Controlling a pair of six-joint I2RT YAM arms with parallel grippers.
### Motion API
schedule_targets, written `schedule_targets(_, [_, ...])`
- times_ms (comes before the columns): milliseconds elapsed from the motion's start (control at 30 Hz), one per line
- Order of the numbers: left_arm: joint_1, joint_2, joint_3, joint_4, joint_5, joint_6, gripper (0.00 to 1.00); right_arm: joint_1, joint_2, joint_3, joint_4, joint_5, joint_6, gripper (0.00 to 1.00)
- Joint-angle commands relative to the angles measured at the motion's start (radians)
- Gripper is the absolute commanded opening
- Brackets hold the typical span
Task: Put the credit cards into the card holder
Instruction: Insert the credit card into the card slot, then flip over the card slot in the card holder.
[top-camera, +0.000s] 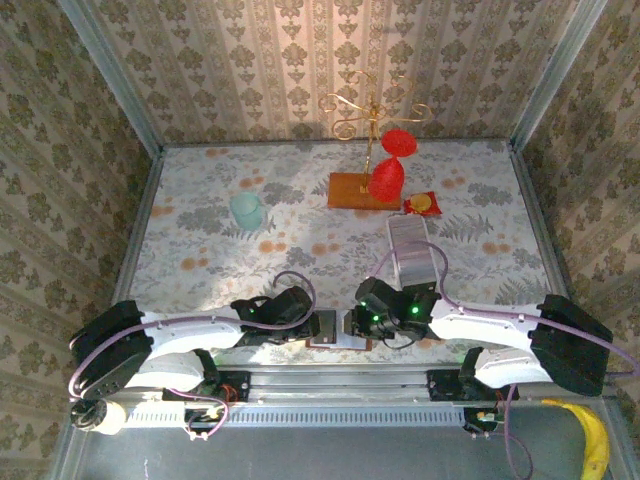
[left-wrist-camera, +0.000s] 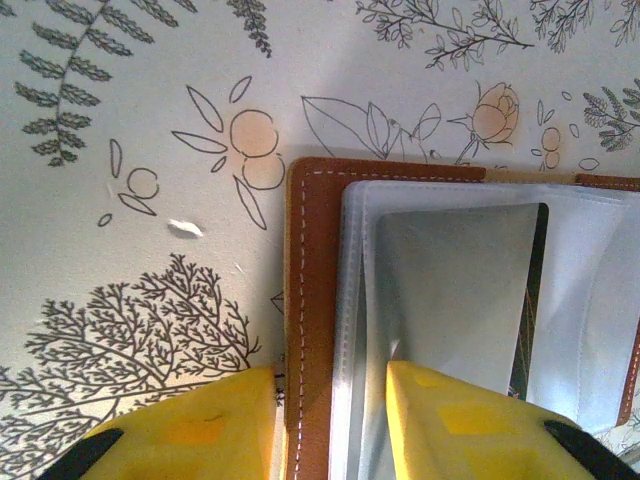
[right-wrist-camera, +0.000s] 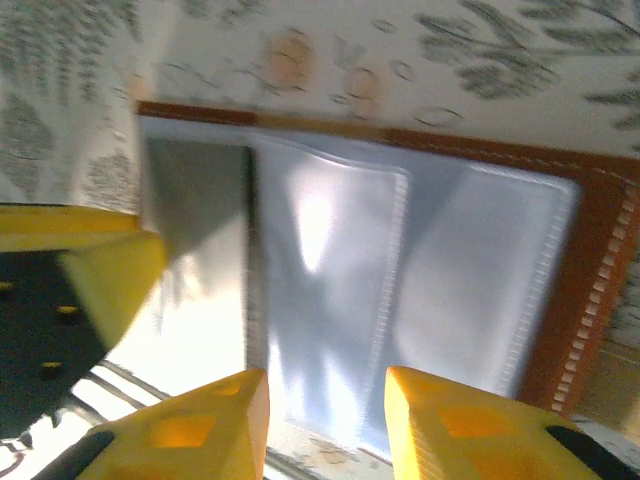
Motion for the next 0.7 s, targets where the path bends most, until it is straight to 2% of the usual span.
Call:
schedule_targets(0, [-0.012,0.017,0.002,-0.032,0.003,-0.013,0.33,0.007,0.024,-0.011,0.025,0.003,0.038,0.37])
schedule_targets(667, [-0.023,0.014,-0.005,-0.052,0.017,-0.021,0.33,0.007,0.11,-0.007,0.139,-0.027,0.066,0.38])
